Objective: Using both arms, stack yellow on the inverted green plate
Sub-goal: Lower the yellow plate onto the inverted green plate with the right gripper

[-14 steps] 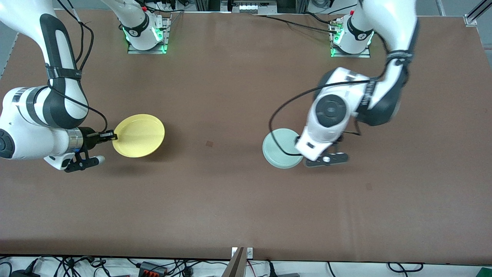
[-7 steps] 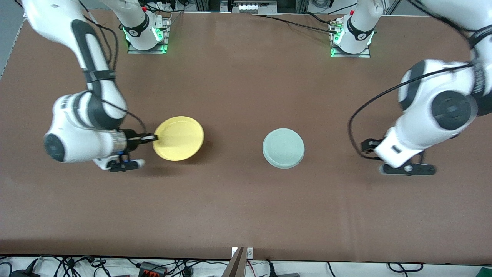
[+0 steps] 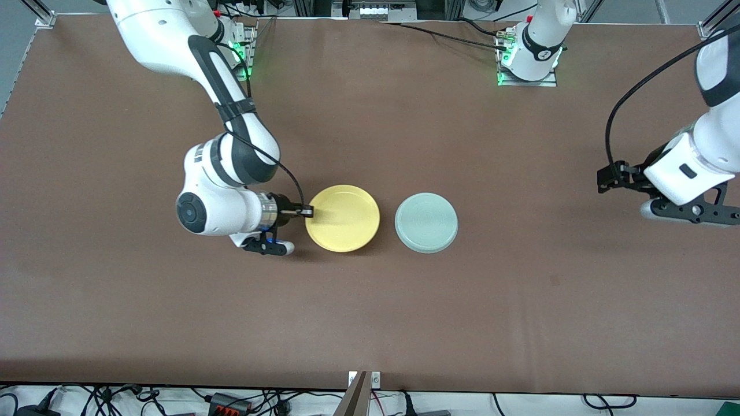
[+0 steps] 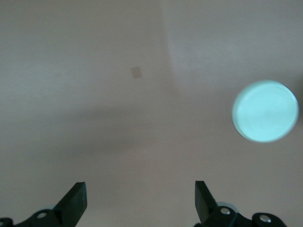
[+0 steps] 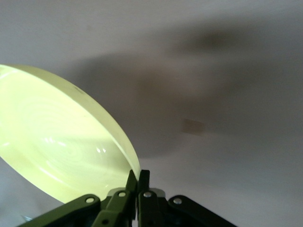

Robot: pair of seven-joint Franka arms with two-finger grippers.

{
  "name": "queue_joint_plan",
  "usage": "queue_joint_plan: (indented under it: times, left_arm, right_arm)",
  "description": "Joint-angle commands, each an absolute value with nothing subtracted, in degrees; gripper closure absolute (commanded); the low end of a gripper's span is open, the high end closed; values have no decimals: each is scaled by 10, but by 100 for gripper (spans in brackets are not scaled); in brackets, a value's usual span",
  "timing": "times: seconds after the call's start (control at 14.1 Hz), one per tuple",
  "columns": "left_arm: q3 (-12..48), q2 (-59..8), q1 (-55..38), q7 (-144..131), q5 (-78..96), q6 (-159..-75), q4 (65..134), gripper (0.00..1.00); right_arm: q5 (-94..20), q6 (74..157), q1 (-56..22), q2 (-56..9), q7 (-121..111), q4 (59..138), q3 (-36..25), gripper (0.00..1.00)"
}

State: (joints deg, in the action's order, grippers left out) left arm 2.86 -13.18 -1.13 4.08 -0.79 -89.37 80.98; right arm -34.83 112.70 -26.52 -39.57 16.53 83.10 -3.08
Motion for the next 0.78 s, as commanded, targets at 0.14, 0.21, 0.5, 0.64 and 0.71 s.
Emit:
queue_joint_plan:
  times: [0.14, 0.21, 0.5, 0.64, 0.71]
  left_arm:
    - [-4, -5, -20, 82, 5, -966, 964, 0]
    - [-11, 16, -20, 79, 4, -999, 989, 0]
    - [-10, 16, -12, 80, 3, -1005, 997, 0]
    - [-4, 16, -12, 79, 3, -995, 991, 0]
    - [-5, 15, -12, 79, 3, -988, 987, 0]
  right_arm:
    - [-386, 1184, -315, -459, 255, 784, -36, 100]
    - [-392, 1194, -323, -467, 278, 776, -35, 100]
    - [-445, 1220, -350, -504, 331, 733, -35, 100]
    - [-496, 1247, -361, -519, 332, 720, -35, 100]
    - [-508, 1263, -367, -526, 332, 716, -35, 100]
